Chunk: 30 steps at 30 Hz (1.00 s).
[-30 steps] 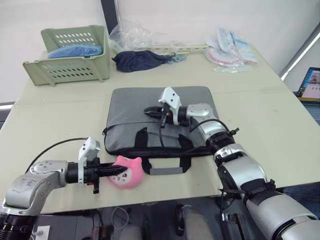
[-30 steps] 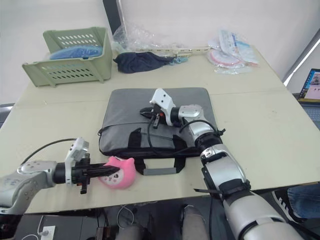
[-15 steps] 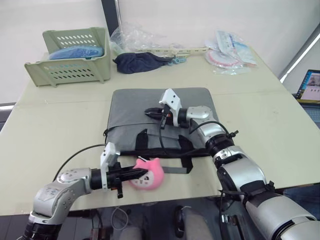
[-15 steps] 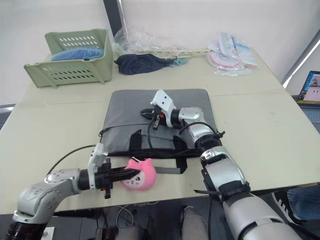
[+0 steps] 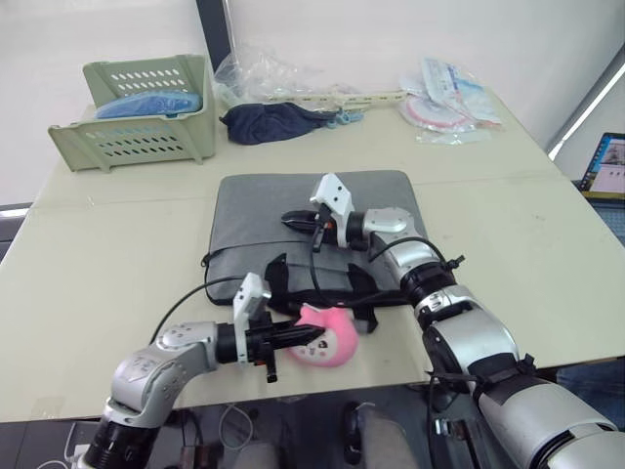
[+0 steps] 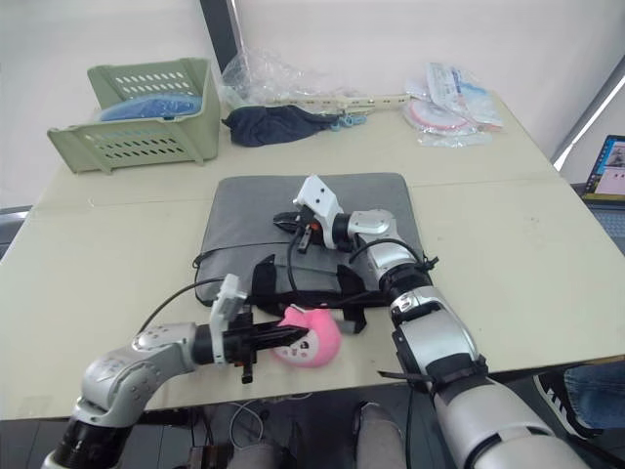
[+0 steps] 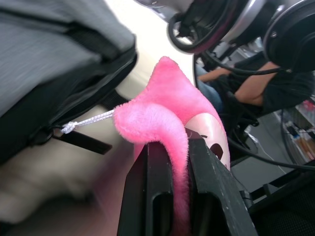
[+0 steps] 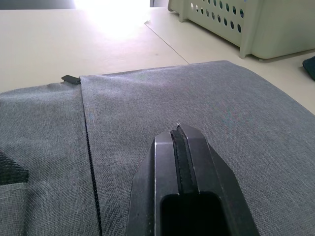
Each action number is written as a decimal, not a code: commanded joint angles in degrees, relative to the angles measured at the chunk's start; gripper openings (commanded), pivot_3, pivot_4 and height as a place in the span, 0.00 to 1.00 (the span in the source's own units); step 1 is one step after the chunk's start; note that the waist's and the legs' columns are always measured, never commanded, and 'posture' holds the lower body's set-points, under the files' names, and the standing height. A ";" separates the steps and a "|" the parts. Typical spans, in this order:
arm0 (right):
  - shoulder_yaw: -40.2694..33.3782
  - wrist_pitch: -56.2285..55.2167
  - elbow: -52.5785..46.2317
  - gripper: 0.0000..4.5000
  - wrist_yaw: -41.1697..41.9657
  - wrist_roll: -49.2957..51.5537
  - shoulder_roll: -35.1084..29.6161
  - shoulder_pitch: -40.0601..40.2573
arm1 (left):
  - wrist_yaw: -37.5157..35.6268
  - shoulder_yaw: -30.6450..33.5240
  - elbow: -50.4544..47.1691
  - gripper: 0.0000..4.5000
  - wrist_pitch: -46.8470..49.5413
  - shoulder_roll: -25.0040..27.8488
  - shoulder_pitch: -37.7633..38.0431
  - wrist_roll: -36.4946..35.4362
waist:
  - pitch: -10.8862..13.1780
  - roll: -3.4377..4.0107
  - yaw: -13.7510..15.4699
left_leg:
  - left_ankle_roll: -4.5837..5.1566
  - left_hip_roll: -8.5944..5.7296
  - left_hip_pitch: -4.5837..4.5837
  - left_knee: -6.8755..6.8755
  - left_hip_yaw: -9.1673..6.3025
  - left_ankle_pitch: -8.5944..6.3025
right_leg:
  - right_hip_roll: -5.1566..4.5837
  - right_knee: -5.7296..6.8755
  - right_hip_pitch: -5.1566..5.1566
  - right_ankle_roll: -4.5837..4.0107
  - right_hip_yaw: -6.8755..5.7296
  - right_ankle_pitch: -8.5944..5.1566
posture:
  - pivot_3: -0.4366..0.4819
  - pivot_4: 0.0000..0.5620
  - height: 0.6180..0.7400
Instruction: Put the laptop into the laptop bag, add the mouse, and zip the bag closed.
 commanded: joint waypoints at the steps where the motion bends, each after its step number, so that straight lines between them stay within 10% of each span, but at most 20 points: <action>1: 2.56 2.67 5.66 0.00 0.07 -3.71 1.23 5.00 | -2.38 -1.91 -1.69 0.01 -0.56 -0.15 -0.59 -1.19 | 0.00 0.00 0.03 | 0.00 0.00 0.00 0.00 0.00 0.00 | 0.00 0.00 0.00 0.00 0.00 0.00 | 0.48 0.27 1.00; 3: 2.48 2.69 5.62 0.00 0.09 -3.67 1.14 5.01 | -2.42 -1.27 -1.48 0.01 0.06 0.49 -0.44 -1.77 | 0.00 0.00 0.04 | 0.00 0.00 0.00 0.00 -0.01 0.00 | -0.01 0.00 0.00 0.00 0.00 0.00 | 0.48 0.27 1.00; 9: -0.46 2.46 3.27 0.00 1.48 -0.36 1.79 4.67 | -5.01 3.20 -2.90 0.52 1.13 7.19 3.40 -3.19 | 0.03 0.05 -0.06 | -0.01 0.02 -0.01 0.00 -0.02 0.00 | -0.02 -0.02 0.00 -0.02 0.00 -0.01 | 0.48 0.27 1.00; 15: -5.70 7.12 -9.93 0.51 5.28 7.29 1.13 4.93 | -9.89 11.29 -4.47 1.00 0.27 16.66 10.42 -4.92 | 0.30 0.45 0.02 | -0.09 0.14 -0.09 0.05 -0.12 -0.05 | -0.07 -0.07 -0.26 -0.06 -0.04 -0.03 | 0.48 0.27 1.00; 20: -7.45 16.86 -28.97 0.97 6.62 12.83 -3.24 8.62 | -12.83 18.08 -1.86 1.00 -2.59 20.79 12.06 -5.02 | 1.23 0.77 1.27 | -0.07 0.03 -0.82 0.20 -0.15 -0.04 | 0.06 -0.03 -0.95 -0.06 -0.13 -0.04 | 0.48 0.27 1.00; 30: -22.69 34.48 -60.64 0.97 8.74 20.00 -35.06 29.47 | -15.96 32.70 18.41 1.00 -16.80 27.67 5.44 1.46 | 1.62 0.65 3.27 | 0.20 -0.73 -1.80 0.23 -0.14 0.11 | 0.05 -0.57 -1.32 0.29 -0.55 0.15 | 0.48 0.27 1.00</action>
